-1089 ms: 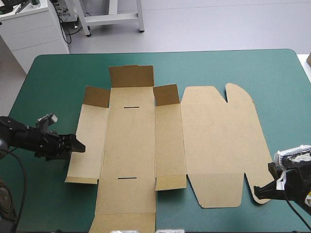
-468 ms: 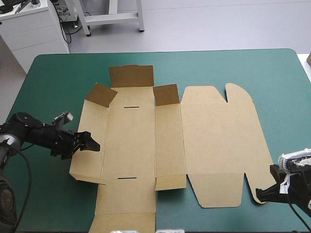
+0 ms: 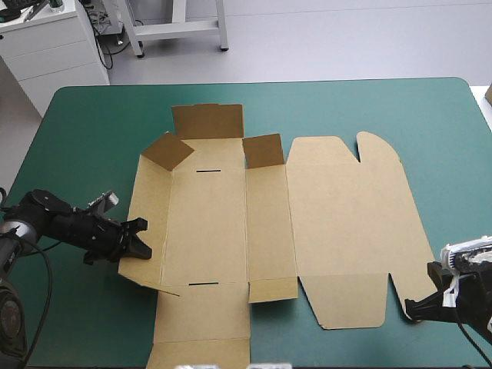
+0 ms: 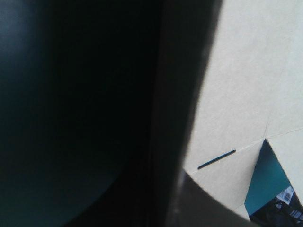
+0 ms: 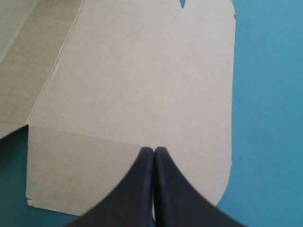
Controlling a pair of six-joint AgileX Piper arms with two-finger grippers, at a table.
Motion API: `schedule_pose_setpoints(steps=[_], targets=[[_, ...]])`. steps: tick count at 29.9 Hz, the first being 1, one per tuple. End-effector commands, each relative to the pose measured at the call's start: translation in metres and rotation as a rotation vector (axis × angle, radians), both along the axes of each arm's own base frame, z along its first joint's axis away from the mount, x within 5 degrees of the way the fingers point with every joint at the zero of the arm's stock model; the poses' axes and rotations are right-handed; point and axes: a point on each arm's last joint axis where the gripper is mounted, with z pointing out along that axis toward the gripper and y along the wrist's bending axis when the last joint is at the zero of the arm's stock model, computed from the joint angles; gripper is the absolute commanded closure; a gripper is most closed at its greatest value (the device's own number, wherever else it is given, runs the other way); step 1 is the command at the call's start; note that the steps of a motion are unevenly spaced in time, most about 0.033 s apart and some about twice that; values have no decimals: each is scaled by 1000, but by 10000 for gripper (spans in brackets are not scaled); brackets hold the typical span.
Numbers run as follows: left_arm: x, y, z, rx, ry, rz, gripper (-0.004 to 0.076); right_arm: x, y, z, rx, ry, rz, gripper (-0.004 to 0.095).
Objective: Fold the box
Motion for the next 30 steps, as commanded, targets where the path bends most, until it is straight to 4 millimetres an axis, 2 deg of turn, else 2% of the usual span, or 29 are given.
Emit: schedule_pose_setpoints(steps=[1,10,15,20,24,30], targets=[[-10,-10,15,-95,28,-38,756,3,0,10,13,-67,-5,931],[-6,-10,20,-115,2,-27,756,3,0,10,13,-67,-5,931],[6,-6,36,-67,-82,-61,756,3,0,10,9,-63,-7,931],[25,-7,69,120,-205,-191,756,2,0,9,5,-50,-8,931],[42,-22,104,348,-315,-335,756,1,-1,7,0,-31,-9,931],[65,-55,136,652,-454,-537,756,1,-1,7,5,-25,-15,931]])
